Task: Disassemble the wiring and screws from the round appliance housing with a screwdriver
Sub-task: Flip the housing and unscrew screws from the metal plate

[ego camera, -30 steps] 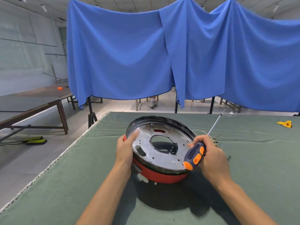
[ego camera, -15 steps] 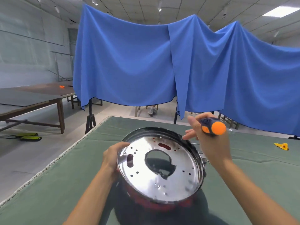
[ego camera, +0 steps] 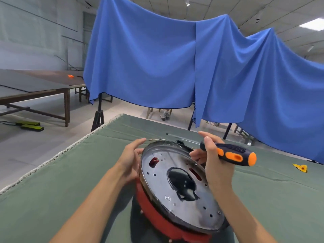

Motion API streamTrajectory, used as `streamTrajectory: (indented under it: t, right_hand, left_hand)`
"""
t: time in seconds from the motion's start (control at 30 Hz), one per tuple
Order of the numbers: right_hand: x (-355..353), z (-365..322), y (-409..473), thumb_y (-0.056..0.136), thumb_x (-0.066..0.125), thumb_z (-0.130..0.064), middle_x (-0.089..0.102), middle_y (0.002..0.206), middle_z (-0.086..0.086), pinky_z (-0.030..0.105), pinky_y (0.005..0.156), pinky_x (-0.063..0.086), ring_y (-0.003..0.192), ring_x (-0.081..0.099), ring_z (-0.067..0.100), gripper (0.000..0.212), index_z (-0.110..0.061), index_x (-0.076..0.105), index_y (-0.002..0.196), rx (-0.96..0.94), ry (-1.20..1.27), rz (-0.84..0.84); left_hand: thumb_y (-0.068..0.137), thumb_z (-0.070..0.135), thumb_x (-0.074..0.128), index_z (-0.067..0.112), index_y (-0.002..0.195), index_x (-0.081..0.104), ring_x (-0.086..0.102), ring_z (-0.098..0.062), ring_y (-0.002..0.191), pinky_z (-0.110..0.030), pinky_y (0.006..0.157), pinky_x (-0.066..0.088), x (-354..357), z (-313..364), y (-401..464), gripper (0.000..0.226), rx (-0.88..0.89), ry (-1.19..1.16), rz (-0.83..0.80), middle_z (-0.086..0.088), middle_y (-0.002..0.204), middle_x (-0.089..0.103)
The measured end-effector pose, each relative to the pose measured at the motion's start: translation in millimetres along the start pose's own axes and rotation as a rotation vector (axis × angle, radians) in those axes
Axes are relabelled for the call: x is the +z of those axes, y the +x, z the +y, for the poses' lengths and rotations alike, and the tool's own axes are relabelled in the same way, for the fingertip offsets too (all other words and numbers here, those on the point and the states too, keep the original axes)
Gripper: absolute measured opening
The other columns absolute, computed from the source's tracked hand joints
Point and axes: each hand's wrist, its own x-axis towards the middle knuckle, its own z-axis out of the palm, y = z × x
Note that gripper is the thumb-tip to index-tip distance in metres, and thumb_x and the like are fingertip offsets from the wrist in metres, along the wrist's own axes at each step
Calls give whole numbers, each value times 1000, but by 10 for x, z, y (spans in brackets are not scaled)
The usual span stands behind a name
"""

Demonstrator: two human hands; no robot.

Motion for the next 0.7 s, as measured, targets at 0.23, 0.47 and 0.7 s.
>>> streamTrajectory:
  t: [0.23, 0.47, 0.7]
  right_hand:
    - [-21, 104, -12, 83, 51, -36, 69, 60, 10, 20, 50, 51, 52, 66, 20, 35, -11, 71, 98, 10, -9, 91]
    - [-75, 76, -99, 84, 53, -42, 66, 57, 15, 28, 51, 51, 52, 61, 31, 35, -12, 70, 88, 28, 122, 193]
    - [-72, -176, 16, 83, 59, -29, 48, 43, -1, 19, 39, 36, 37, 44, 13, 20, -16, 58, 68, -21, 233, 225]
  left_hand:
    - [87, 44, 54, 16, 83, 69, 61, -21, 60, -27, 57, 49, -30, 155, -72, 33, -28, 570, 149, -5, 72, 68]
    - [75, 8, 67, 10, 74, 59, 51, -15, 53, -23, 39, 44, -56, 266, -135, 8, 98, 784, 167, -7, 70, 50]
    - [75, 0, 66, 10, 62, 67, 52, -21, 48, -26, 51, 41, -62, 138, -39, 16, 166, 680, 210, -11, 60, 58]
